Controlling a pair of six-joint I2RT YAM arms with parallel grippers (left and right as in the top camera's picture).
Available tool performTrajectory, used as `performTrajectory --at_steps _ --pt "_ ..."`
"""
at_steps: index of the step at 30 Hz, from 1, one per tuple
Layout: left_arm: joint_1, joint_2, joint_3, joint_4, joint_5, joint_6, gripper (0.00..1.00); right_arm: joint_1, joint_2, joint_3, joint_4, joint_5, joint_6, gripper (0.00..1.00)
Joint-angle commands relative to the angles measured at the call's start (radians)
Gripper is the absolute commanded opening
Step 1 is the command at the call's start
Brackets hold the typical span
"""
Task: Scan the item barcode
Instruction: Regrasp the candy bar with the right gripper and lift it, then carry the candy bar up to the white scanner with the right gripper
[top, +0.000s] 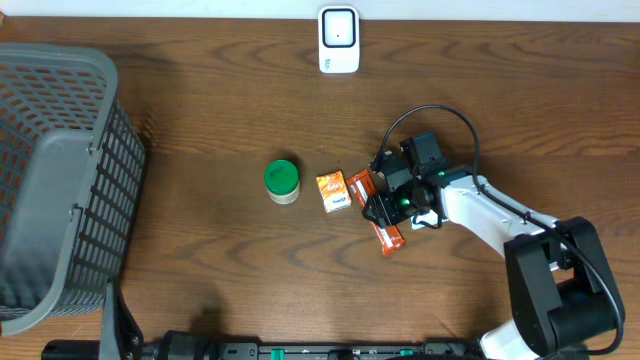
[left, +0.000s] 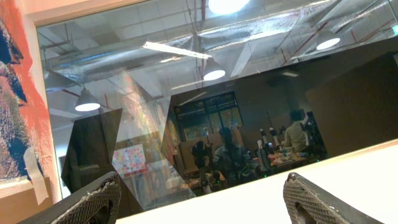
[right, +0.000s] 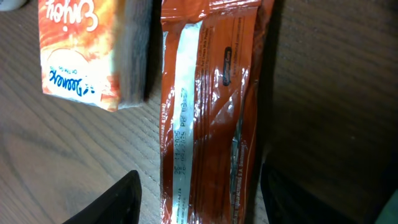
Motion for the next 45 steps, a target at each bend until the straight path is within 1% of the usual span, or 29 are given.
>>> performTrajectory --at_steps 1,3,5,6,9,13,17,19,21,24,26,28,31,37,41,45 --pt "0.004 -0.008 -0.001 0.010 0.013 -0.005 0.84 0.000 0.096 -0.034 -0.016 0.097 0.056 0.54" --pt "0.004 -0.008 -0.001 0.011 0.013 -0.005 0.84 0.006 0.120 -0.034 -0.011 0.095 0.071 0.52" --pt "0.004 -0.008 -0.001 0.011 0.013 -0.005 0.84 0.021 0.139 -0.034 -0.008 0.094 0.090 0.42" --pt "0.004 -0.008 -0.001 0.011 0.013 -0.005 0.84 0.029 0.145 -0.034 -0.010 0.092 0.092 0.40" --pt "0.004 -0.009 -0.001 0.011 0.013 -0.005 0.84 0.087 0.195 -0.034 -0.008 0.130 0.129 0.40" --pt "0.004 -0.010 -0.001 0.012 0.013 -0.005 0.84 0.127 0.253 -0.034 -0.012 0.148 0.162 0.39" --pt "0.004 -0.015 -0.001 0.015 0.012 -0.004 0.84 0.141 0.305 -0.034 -0.021 0.174 0.208 0.26" --pt "0.004 -0.020 -0.001 0.015 0.013 0.000 0.84 0.141 0.315 -0.035 -0.029 0.194 0.228 0.17" --pt "0.004 -0.029 -0.001 0.015 0.012 0.003 0.84 0.141 0.318 -0.035 -0.032 0.197 0.243 0.01" --pt "0.004 -0.049 -0.001 0.015 0.012 0.003 0.84 0.141 0.318 -0.034 -0.032 0.160 0.242 0.01" --pt "0.004 -0.057 -0.001 0.015 0.012 0.003 0.84 0.141 0.312 -0.023 -0.033 0.081 0.223 0.01" --pt "0.004 -0.058 -0.001 0.015 0.013 0.003 0.84 0.138 0.288 0.005 -0.048 -0.036 0.173 0.01" --pt "0.004 -0.058 -0.001 0.015 0.013 0.003 0.84 0.130 0.200 0.071 -0.124 -0.119 0.113 0.01" --pt "0.004 -0.058 -0.001 0.010 0.013 0.003 0.84 0.069 -0.039 0.137 -0.249 -0.126 0.102 0.01" --pt "0.004 -0.058 -0.001 -0.005 0.013 0.003 0.84 0.073 -0.200 0.161 -0.254 -0.124 0.051 0.01" --pt "0.004 -0.058 -0.001 -0.024 0.013 0.003 0.84 0.080 -0.282 0.170 -0.253 -0.117 0.014 0.01"
